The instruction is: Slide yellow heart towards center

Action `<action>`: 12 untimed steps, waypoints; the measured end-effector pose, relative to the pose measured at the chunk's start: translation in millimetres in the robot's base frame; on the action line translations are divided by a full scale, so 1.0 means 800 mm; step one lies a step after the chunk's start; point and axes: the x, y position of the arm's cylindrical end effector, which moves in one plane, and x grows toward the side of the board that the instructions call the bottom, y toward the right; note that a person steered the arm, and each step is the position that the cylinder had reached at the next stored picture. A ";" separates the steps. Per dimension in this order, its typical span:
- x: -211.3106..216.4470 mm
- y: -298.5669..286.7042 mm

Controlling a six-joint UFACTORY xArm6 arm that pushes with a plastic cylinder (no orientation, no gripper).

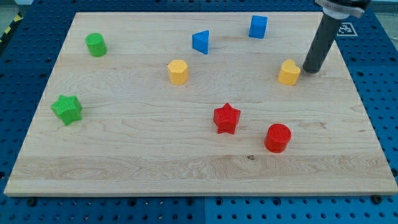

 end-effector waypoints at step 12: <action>0.036 -0.134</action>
